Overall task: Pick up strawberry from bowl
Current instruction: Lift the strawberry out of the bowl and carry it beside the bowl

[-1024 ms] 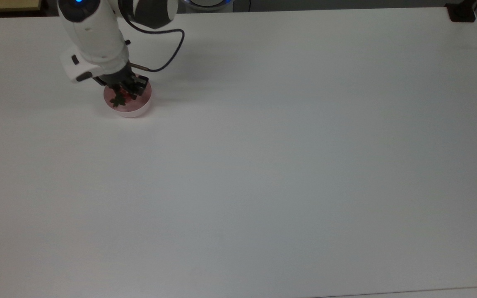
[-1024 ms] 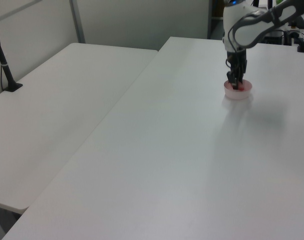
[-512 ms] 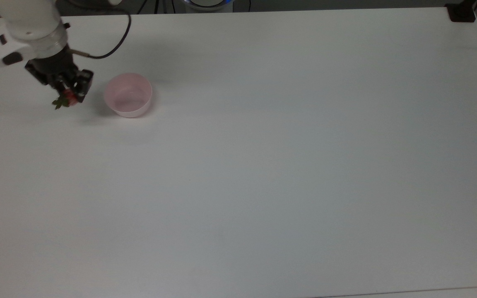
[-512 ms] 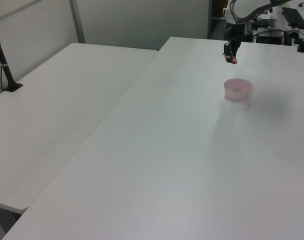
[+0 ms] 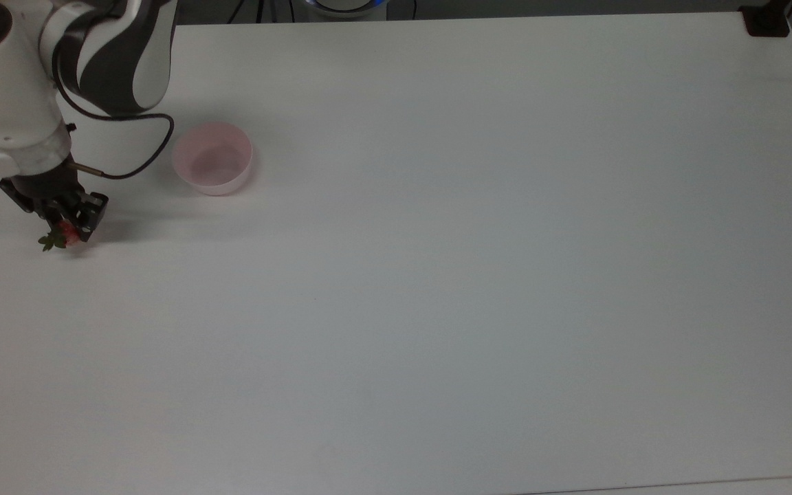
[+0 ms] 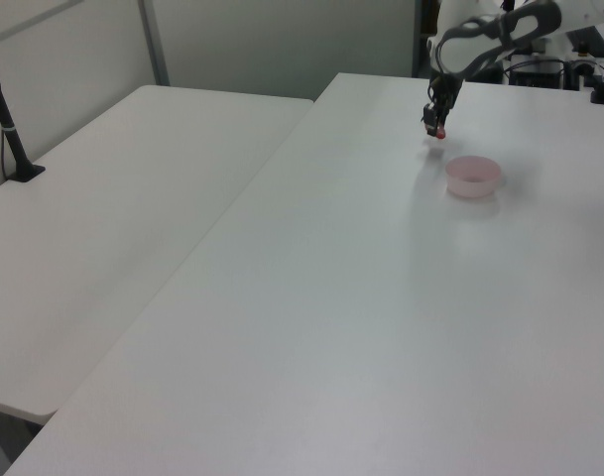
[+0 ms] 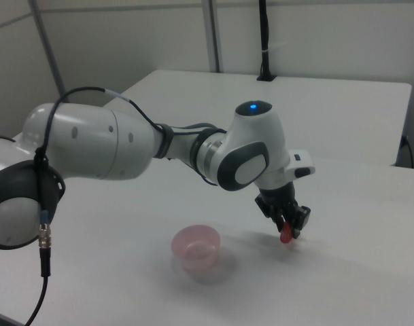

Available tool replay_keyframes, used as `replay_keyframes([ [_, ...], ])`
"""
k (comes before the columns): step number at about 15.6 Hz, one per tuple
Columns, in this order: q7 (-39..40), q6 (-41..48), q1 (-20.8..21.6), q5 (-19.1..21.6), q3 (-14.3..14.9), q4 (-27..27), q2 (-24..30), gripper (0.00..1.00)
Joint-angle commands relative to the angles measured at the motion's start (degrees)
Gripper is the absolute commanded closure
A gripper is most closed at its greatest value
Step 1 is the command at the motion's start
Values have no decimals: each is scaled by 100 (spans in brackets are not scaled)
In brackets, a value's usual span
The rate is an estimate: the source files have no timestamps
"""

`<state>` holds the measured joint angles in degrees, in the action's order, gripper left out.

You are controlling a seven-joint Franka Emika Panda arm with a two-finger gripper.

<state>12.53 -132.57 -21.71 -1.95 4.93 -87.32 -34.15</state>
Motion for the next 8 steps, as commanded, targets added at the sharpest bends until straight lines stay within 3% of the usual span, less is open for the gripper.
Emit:
replay_keyframes([
  [1,258,-41,52,36,34,127,-65,77],
  [3,259,-41,52,19,34,110,-74,70],
  [4,250,-41,52,-25,34,101,-65,48],
  [5,224,-41,52,-43,34,101,-65,12],
  [6,189,-41,70,-60,34,101,-48,0],
  [8,171,3,79,-60,25,101,23,0],
])
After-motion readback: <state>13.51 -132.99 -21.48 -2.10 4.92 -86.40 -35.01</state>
